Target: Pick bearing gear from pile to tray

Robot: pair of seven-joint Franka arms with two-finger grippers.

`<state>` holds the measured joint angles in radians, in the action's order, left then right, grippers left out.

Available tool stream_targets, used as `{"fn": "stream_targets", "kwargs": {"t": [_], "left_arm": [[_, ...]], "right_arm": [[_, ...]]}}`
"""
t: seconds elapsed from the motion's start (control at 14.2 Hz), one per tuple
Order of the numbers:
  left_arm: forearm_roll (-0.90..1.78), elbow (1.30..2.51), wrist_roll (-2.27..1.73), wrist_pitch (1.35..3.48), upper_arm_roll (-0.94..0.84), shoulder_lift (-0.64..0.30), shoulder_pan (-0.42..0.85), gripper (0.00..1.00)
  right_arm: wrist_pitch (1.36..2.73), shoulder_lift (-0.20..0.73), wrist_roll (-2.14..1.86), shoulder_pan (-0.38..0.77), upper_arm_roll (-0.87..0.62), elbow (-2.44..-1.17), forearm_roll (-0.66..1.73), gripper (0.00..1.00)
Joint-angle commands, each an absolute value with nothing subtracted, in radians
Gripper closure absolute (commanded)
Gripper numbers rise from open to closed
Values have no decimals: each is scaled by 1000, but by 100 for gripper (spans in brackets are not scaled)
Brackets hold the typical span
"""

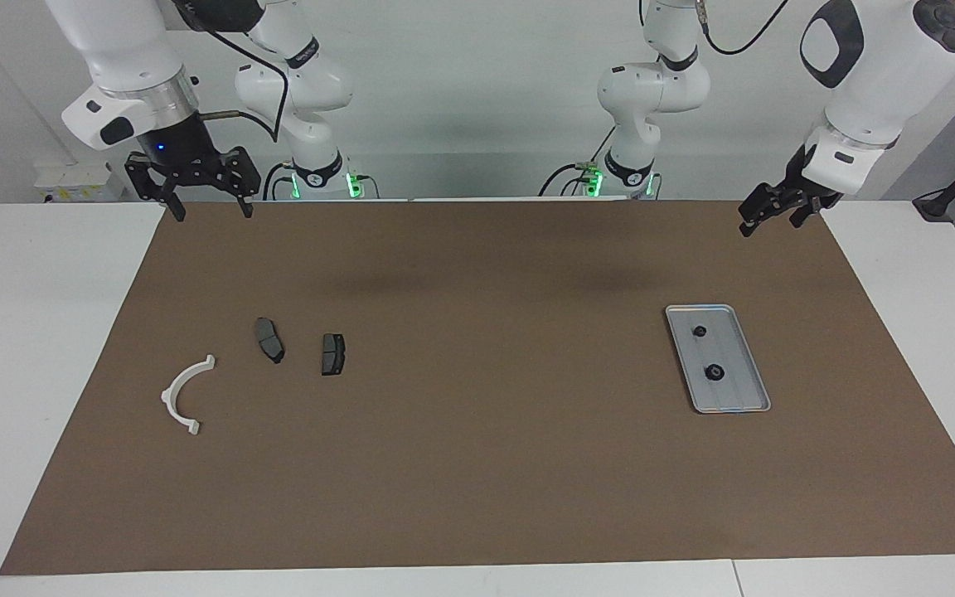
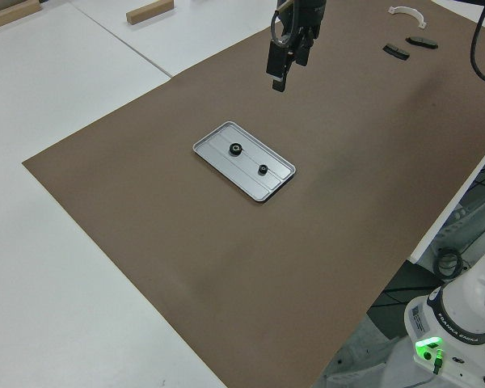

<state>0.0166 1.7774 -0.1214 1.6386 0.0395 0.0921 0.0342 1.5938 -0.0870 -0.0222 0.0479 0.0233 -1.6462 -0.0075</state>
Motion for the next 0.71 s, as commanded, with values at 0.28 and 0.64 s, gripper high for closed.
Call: {"fn": "stream_targets", "kwargs": {"t": [0.28, 0.64], "left_arm": [[25, 1712, -109, 1660, 26, 32, 18, 0], [14, 1678, -109, 1617, 26, 34, 18, 0]], "right_arm": [[1611, -109, -11, 40, 21, -1674, 14, 0], [1618, -104, -11, 40, 21, -1672, 14, 0]]}}
